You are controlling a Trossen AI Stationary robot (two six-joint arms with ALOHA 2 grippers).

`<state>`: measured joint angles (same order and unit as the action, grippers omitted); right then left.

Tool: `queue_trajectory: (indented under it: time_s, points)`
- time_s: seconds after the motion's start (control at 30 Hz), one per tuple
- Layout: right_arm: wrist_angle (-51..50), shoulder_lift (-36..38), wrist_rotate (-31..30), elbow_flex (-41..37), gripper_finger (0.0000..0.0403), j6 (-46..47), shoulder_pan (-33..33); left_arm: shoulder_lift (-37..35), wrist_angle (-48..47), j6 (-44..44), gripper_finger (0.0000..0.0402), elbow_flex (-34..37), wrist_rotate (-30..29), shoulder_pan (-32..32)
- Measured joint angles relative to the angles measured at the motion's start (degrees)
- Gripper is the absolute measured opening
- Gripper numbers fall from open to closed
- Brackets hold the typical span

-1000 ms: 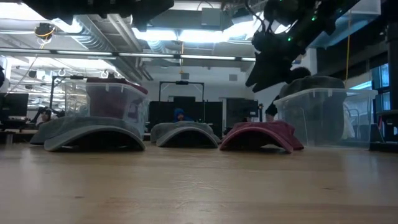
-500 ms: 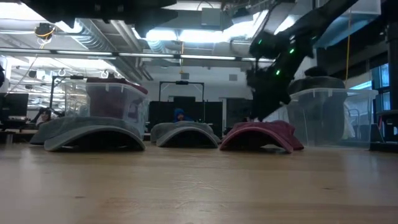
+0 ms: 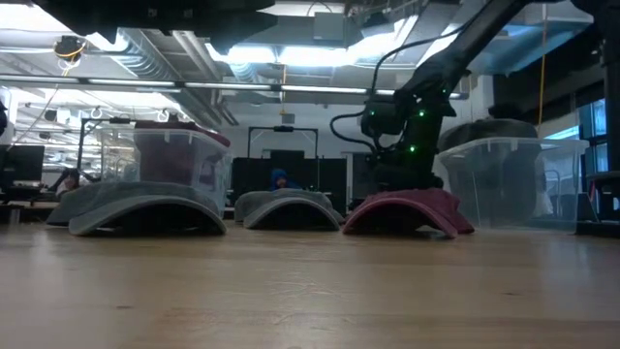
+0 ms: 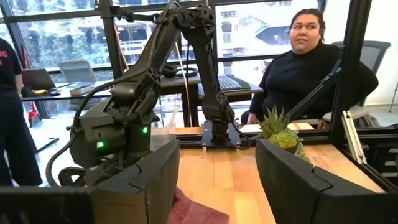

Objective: Pick & Place hat
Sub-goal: Put the red cap into the left transparent bin

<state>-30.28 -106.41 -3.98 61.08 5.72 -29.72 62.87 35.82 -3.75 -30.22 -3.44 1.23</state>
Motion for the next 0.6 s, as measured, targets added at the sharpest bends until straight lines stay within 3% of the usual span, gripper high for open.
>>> queue_trajectory:
  time_s: [0.17,0.43,0.6]
  points:
    - [0.08,-1.07,-0.22,-0.07,0.0183,-0.55,0.95,0.00,-0.05,-0.04,0.0207,0.00,0.00,0.00]
    - [0.47,-1.16,-0.78,-0.13,0.0023,-3.24,2.98,0.00,-0.05,-0.04,0.0207,0.00,0.02,0.00]
    - [-0.29,1.12,-3.31,0.67,0.0021,-3.15,5.11,0.00,-0.05,-0.04,0.0207,0.00,0.02,0.00]
